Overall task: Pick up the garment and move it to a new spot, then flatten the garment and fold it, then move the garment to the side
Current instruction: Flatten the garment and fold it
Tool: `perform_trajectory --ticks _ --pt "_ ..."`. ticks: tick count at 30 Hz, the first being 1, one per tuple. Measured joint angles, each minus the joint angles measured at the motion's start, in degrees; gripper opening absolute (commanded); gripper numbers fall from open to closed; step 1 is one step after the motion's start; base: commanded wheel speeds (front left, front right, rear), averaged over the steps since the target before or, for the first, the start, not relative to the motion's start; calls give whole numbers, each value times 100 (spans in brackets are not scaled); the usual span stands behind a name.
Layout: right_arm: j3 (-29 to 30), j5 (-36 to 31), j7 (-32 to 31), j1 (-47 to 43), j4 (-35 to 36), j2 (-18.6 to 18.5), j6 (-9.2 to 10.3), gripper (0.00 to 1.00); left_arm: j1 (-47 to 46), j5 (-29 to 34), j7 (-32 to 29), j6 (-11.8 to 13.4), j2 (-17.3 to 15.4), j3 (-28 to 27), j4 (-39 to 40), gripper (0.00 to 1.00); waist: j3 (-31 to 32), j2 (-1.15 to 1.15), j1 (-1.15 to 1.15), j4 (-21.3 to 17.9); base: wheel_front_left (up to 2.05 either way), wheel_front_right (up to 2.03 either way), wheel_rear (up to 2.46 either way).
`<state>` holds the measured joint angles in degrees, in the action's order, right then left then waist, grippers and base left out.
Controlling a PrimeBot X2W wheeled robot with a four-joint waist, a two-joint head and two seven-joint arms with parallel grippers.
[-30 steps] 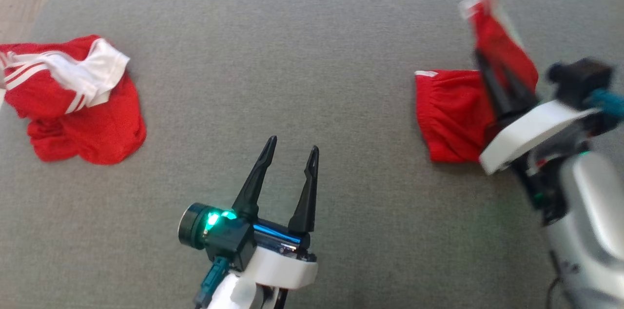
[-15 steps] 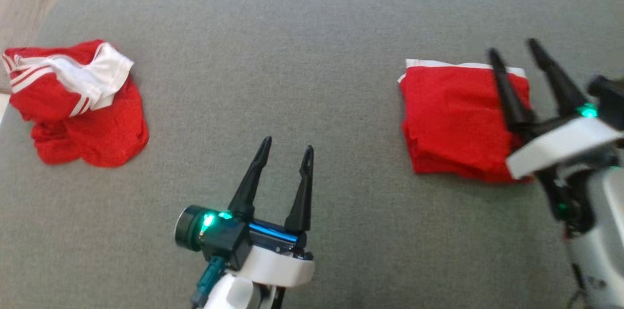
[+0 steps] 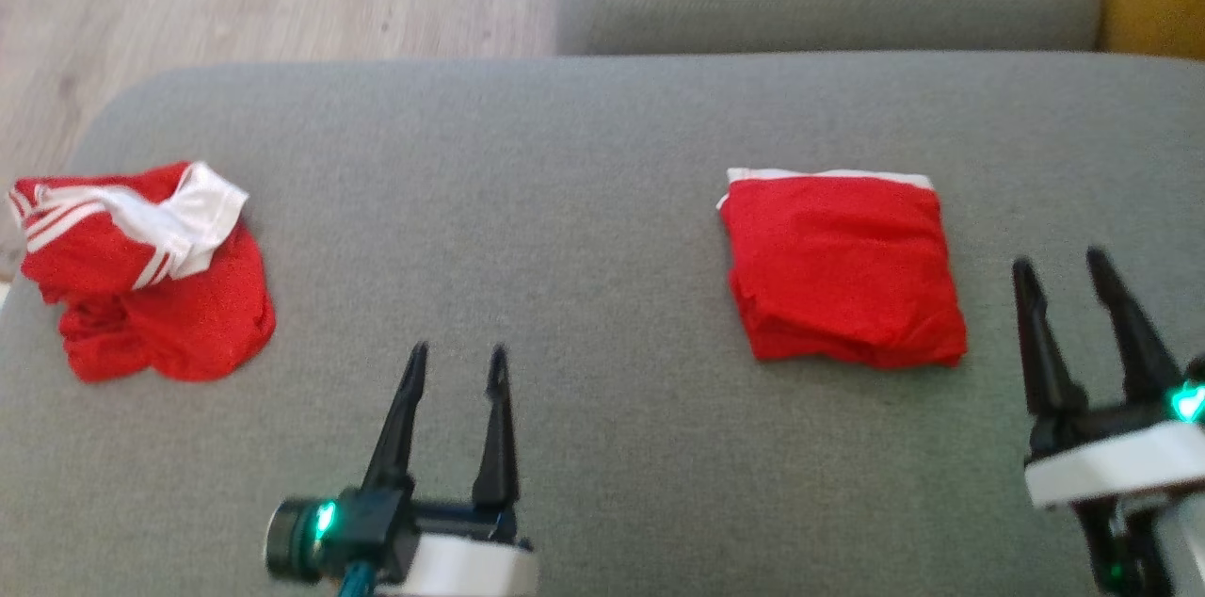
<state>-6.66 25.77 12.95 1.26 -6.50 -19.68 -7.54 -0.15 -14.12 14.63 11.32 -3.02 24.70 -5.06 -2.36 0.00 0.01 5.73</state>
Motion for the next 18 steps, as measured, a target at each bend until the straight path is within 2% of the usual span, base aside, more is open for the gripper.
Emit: perform_trajectory --ticks 6,18 --pt "-45 -215 126 -466 -191 121 0 100 582 70 0 -13 -11 -203 35 100 298 0 0 -130 0 0 0" --pt "-110 -519 127 -1043 -207 522 0 100 917 210 0 -77 -16 -452 38 100 630 0 0 -169 0 0 0"
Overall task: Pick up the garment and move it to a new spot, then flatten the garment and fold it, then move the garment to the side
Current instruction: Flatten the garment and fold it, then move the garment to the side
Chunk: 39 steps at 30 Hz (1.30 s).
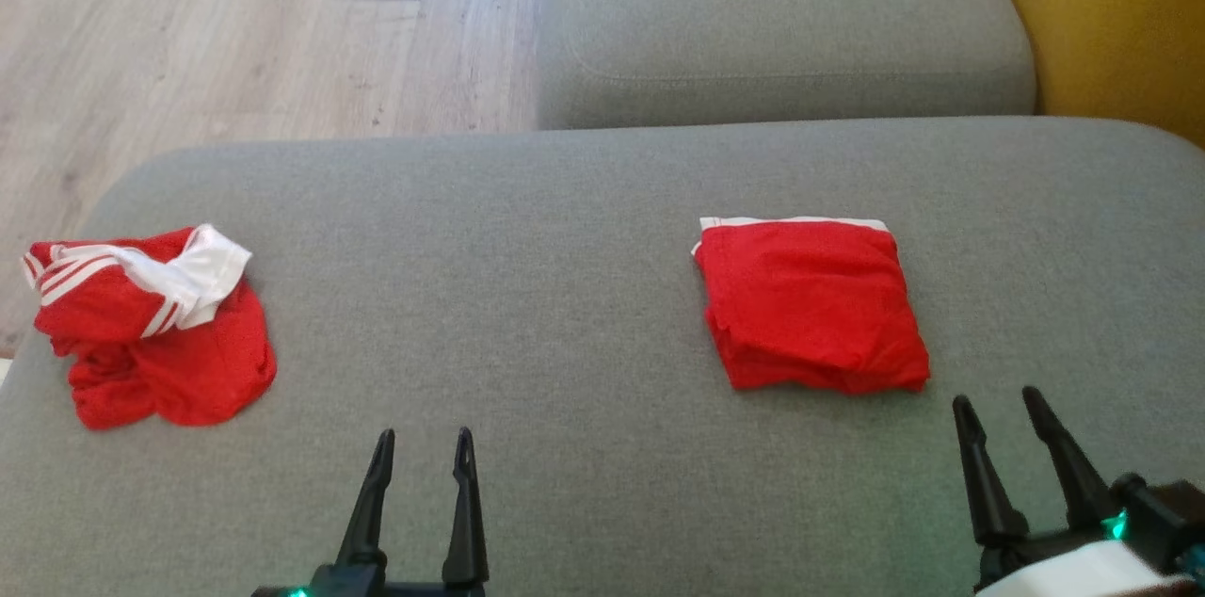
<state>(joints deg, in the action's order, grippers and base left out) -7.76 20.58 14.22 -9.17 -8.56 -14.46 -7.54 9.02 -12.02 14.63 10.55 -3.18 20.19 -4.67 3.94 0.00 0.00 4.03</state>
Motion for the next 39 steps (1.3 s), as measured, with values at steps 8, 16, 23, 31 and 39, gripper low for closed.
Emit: perform_trajectory --ticks 8,16,23,31,39 --pt "33 0 0 -112 -22 133 0 100 80 100 0 -107 0 -75 -20 100 124 0 0 -2 0 0 0" --pt "31 0 0 -113 -40 168 0 100 83 149 0 -149 1 -144 -59 100 110 0 0 -45 0 0 0" --pt "30 0 0 -114 -67 170 0 100 85 149 0 -151 1 -147 -83 100 138 0 0 -59 0 0 0" --pt "40 0 0 -144 -75 194 0 100 85 148 0 -159 2 -142 -179 100 168 0 0 -9 0 0 0" --pt "-5 83 0 -192 -313 201 0 100 82 148 0 -197 2 -100 -191 100 36 0 0 51 0 0 0"
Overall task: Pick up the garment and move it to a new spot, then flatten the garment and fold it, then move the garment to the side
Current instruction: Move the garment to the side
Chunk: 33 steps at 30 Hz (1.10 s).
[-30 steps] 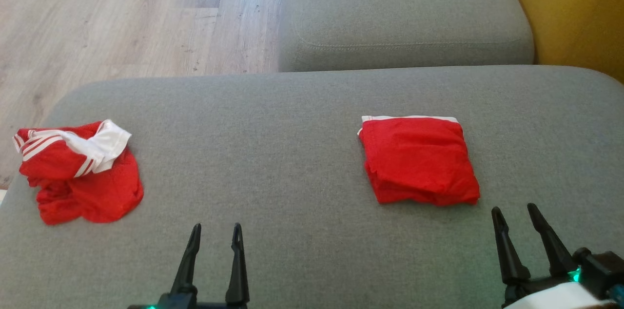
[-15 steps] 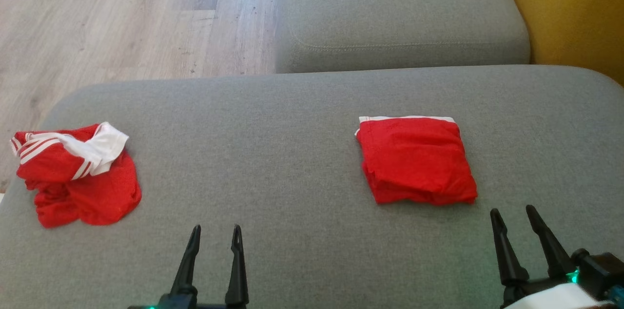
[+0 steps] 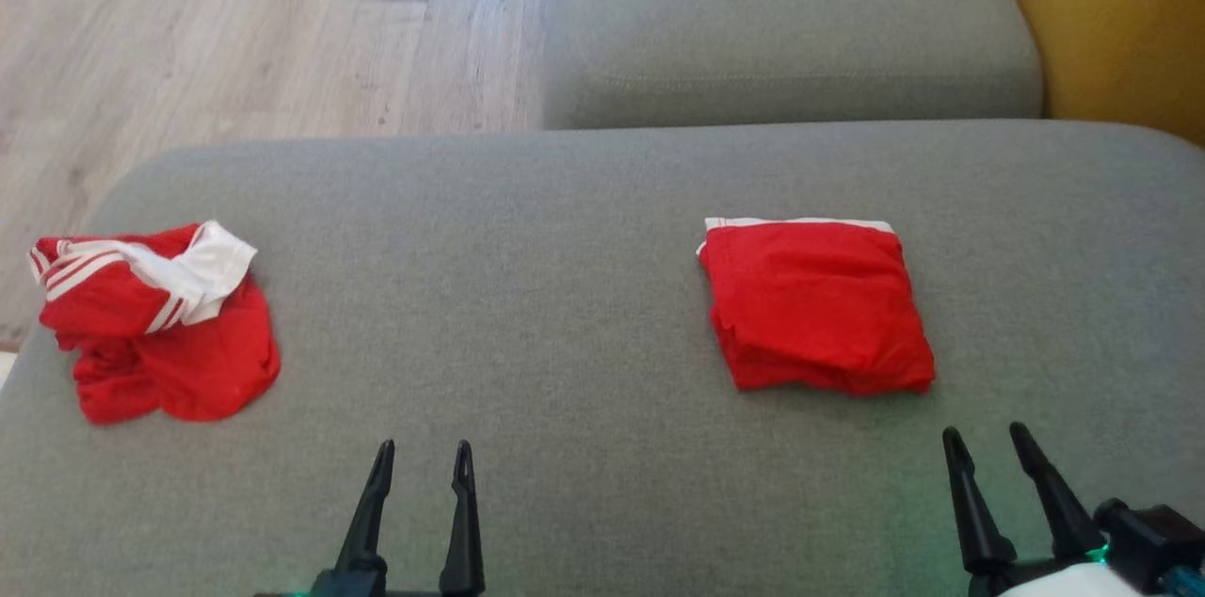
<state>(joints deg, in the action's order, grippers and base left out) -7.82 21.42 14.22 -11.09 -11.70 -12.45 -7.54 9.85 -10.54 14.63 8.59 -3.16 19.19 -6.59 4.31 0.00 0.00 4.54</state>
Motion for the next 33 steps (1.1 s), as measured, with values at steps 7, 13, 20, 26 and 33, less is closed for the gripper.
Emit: perform_trajectory --ticks 7,13,20,26,33 --pt "-155 644 -471 711 -513 -263 0 100 -69 -16 -1 5 0 197 3 100 -332 0 0 64 0 0 0" --pt "-124 1376 -1111 1603 -612 -681 0 100 -405 -20 -1 26 1 336 40 100 -736 0 -1 130 0 0 0" --pt "-178 2386 -2086 2633 -927 -1169 0 100 -1001 -68 0 23 9 498 54 100 -1407 0 -2 247 0 0 0" --pt "-352 3050 -2597 3004 -1302 -1356 0 100 -1315 -76 0 24 12 577 33 100 -1848 0 -2 356 0 0 0" --pt "-638 3607 -2819 3077 -1460 -1374 0 0 -1547 -118 0 49 15 703 -5 100 -2070 0 -1 440 0 0 0"
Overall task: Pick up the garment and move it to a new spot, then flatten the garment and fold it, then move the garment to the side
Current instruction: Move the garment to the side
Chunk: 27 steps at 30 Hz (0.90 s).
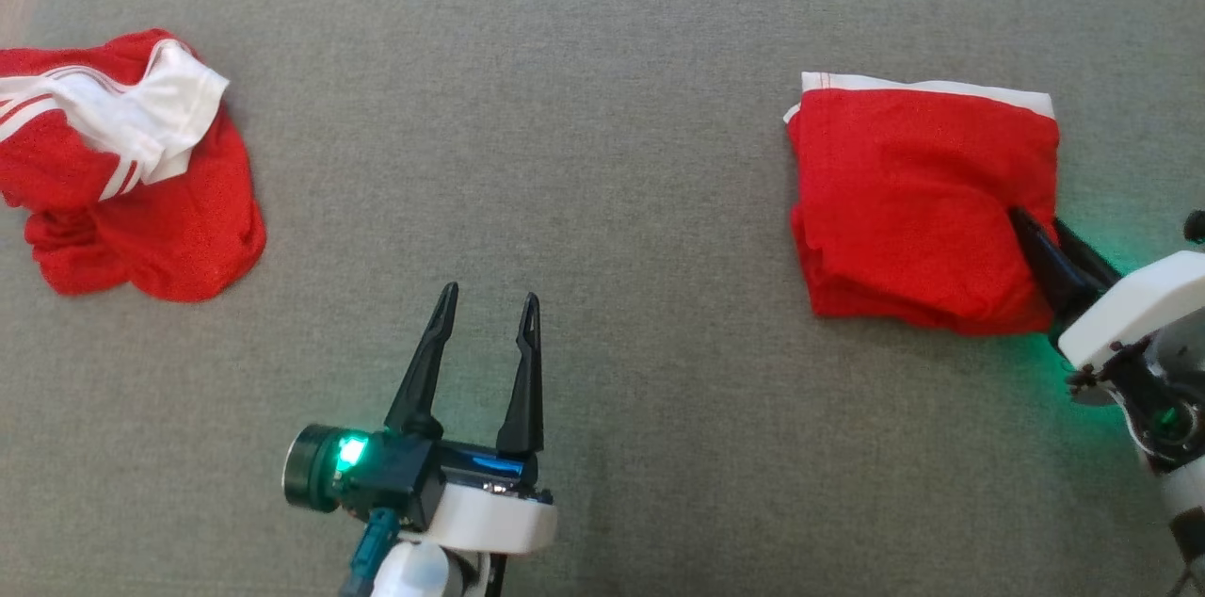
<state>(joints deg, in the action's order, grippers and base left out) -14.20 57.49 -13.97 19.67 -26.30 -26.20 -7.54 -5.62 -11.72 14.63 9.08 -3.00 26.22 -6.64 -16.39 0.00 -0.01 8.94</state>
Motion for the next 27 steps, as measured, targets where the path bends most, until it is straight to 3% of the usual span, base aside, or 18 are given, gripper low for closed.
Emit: perform_trajectory --ticks 5,11,20,27 --pt "-194 152 91 -7 57 -198 0 0 -5 -15 0 19 0 19 -12 100 -5 0 1 -98 0 0 0" --pt "-143 19 237 -1 156 -879 0 0 -19 -40 0 31 0 35 5 100 -97 0 1 -369 0 0 0" --pt "456 -366 233 420 48 -1784 0 0 -588 129 0 -109 2 14 23 100 -659 0 0 -862 0 0 0" --pt "883 -937 281 849 -198 -2079 0 0 -1015 315 2 -260 3 -48 1 100 -1198 0 -1 -1167 0 0 0"
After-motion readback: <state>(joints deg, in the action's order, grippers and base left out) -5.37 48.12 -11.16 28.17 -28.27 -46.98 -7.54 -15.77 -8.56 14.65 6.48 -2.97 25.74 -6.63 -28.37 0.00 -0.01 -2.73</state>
